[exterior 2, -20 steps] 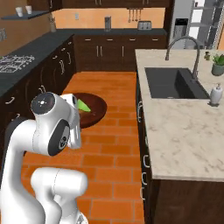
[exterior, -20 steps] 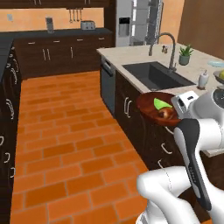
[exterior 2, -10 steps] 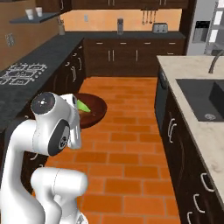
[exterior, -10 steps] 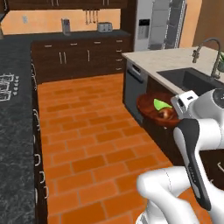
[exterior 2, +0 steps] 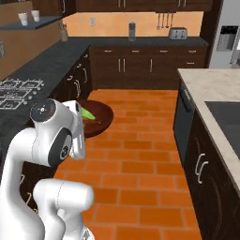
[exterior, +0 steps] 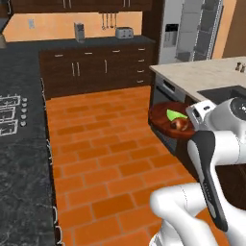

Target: Pick the chicken drumstick and lemon wedge from their plates and place them in the bowl. Then put the bowl in the fridge.

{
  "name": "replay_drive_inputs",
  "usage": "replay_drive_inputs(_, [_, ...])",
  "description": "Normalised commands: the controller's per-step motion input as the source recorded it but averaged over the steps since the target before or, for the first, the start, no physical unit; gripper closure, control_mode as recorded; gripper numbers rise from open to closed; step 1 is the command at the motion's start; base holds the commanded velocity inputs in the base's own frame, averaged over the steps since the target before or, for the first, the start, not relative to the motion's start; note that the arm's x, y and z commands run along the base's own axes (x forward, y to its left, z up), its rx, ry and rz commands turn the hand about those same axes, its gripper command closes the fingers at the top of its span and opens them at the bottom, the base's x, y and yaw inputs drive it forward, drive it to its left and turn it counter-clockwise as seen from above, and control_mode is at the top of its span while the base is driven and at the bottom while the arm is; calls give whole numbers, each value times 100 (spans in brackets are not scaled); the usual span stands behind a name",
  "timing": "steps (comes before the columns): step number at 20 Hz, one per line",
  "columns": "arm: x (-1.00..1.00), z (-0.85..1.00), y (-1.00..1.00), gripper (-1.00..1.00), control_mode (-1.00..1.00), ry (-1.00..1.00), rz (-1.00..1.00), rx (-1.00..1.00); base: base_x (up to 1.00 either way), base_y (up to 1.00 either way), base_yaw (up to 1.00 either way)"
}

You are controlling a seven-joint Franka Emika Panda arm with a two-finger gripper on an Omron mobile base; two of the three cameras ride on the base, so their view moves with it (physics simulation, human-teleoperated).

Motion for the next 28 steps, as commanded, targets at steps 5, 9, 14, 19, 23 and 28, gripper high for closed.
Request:
replay_drive_inputs(5, [0, 0, 0, 100, 100, 0, 0, 0, 100, -79, 0])
replay_drive_inputs(9, [0, 0, 0, 100, 100, 0, 0, 0, 100, -33, 0])
replay_drive_inputs(14, [0, 0, 0, 100, 100, 0, 0, 0, 100, 38, -1])
replay_drive_inputs(19, [0, 0, 0, 100, 100, 0, 0, 0, 100, 28, -2])
replay_drive_inputs(23, [0, 0, 0, 100, 100, 0, 0, 0, 100, 17, -7])
replay_drive_inputs(28, [0, 0, 0, 100, 100, 0, 0, 0, 100, 8, -11])
